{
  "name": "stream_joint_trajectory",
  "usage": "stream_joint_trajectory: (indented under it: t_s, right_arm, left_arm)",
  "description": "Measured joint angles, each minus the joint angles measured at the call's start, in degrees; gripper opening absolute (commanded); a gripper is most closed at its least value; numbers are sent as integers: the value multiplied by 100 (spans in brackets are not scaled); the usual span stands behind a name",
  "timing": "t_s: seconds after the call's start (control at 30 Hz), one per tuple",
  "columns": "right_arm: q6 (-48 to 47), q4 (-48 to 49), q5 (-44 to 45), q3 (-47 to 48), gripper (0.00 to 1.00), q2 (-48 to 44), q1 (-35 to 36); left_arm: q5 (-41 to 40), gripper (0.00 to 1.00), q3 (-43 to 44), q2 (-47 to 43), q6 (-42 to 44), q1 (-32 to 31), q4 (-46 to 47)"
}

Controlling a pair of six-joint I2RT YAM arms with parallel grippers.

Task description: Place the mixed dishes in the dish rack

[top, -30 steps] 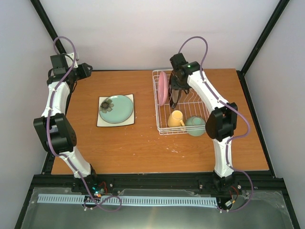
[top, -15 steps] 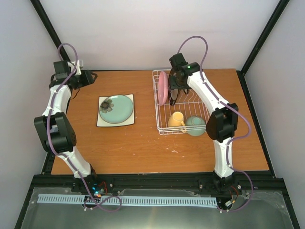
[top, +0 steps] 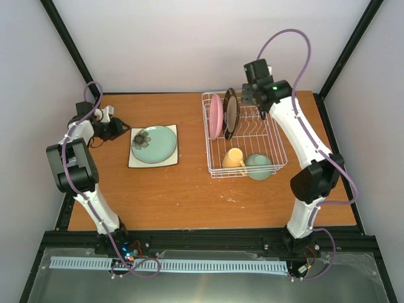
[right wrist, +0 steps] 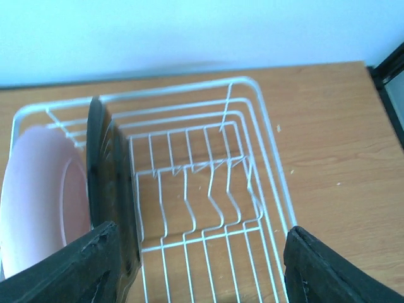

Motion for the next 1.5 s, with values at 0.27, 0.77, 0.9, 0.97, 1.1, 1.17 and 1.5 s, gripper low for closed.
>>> stream_joint_trajectory:
  t_s: [0.27, 0.77, 0.9, 0.97, 1.1, 1.17, 1.5]
  right_arm:
    - [24, 356, -22, -101, 70, -382, -437]
    - [83, 466, -435, -348, 70, -382, -442]
    - [87, 466, -487, -348, 69, -382, -442]
    - [90, 466, -503, -348, 69, -382, -444]
    - [90, 466, -529, -348, 69, -382, -444]
    - [90, 466, -555, -348, 69, -382, -444]
    - [90, 463, -625, -348, 69, -380, -444]
  left_arm:
    - [-153, 35, -46, 243, 376, -4, -590]
    - [-310, 33, -234, 457, 737, -37, -863]
    - [-306, 32, -234, 525, 758, -76, -852]
    - [-286, 32, -234, 590, 761, -114, -848]
    - [-229, 31, -234, 732, 758, -249, -841]
    - [-155, 31, -232, 780, 758, -332, -820]
    - [326, 1, -227, 973, 697, -439, -673]
